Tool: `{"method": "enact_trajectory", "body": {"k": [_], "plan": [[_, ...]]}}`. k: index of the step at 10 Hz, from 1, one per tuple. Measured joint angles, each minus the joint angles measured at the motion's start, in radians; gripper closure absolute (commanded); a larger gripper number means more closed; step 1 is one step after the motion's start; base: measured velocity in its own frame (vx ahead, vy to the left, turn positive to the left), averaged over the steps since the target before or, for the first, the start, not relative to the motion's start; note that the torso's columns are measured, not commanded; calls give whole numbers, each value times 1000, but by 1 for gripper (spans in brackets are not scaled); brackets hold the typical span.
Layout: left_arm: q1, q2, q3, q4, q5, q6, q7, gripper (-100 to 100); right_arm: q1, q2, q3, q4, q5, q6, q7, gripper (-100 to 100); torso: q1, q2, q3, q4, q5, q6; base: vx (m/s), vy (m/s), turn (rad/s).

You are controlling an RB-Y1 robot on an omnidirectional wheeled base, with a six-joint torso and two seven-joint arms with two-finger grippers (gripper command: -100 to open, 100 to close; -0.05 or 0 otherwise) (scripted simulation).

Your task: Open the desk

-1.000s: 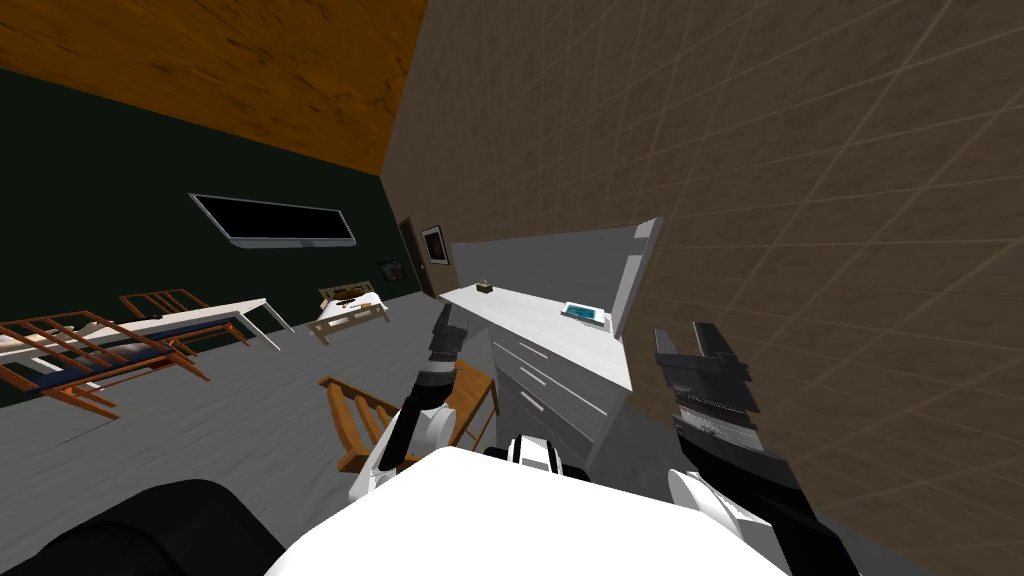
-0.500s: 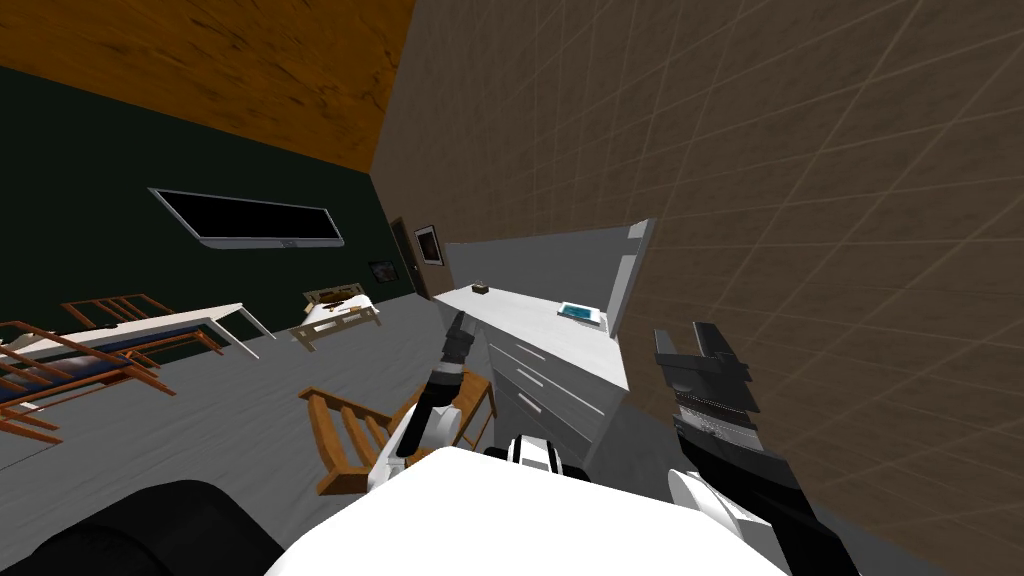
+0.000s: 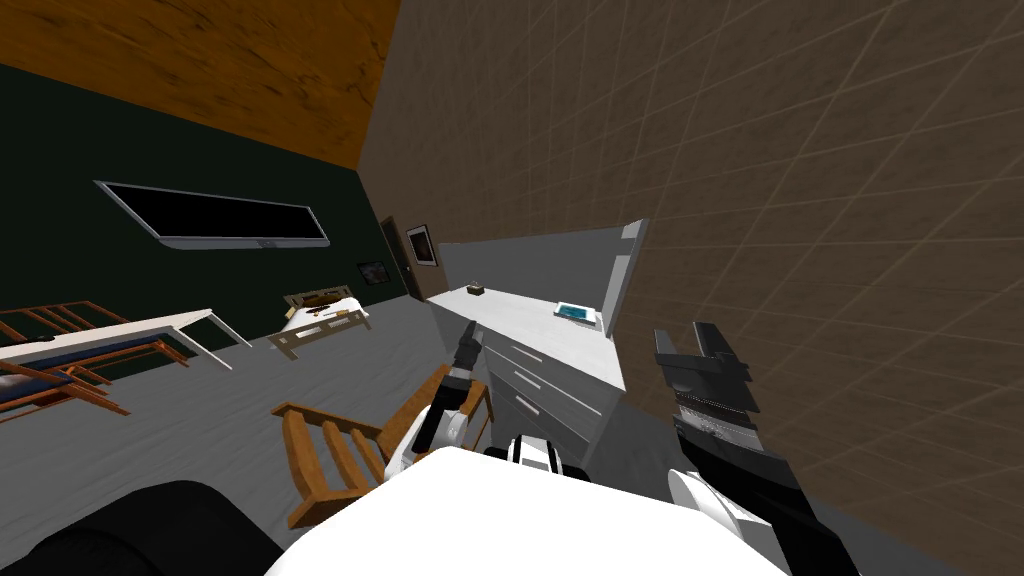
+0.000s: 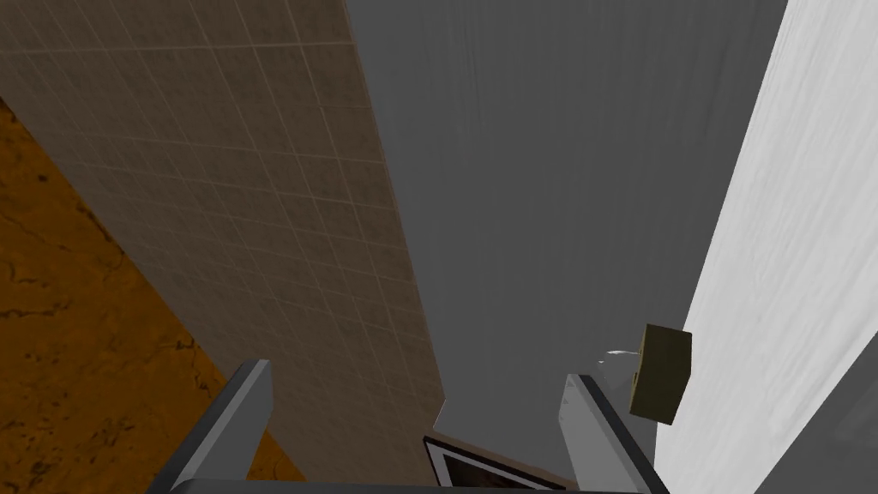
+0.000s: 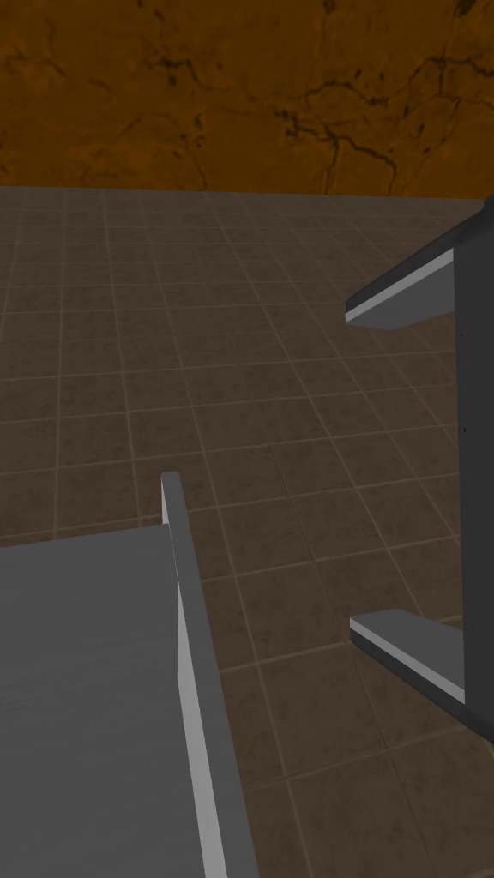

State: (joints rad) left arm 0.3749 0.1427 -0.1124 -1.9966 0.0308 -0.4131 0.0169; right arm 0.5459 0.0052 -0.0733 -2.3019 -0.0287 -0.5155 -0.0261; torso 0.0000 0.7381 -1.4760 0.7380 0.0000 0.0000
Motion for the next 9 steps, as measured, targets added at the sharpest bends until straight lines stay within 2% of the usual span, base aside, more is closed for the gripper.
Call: {"method": "enact_trajectory", "body": {"k": [3,5,9], "plan": [[-39,-1,-20,99,-15,7,-9,-100,0,0,0,0,0,0,0,0,0,0,0,0,0,0,29,6,-87],[-45,0,-31,141,-22,14,-12,-100,0,0,0,0,0,0,0,0,0,0,0,0,0,0,20,4,-46],[-71,-14,-64,272,-43,2,-24,-100,0,0,0,0,0,0,0,0,0,0,0,0,0,0,25,8,-74]]}}
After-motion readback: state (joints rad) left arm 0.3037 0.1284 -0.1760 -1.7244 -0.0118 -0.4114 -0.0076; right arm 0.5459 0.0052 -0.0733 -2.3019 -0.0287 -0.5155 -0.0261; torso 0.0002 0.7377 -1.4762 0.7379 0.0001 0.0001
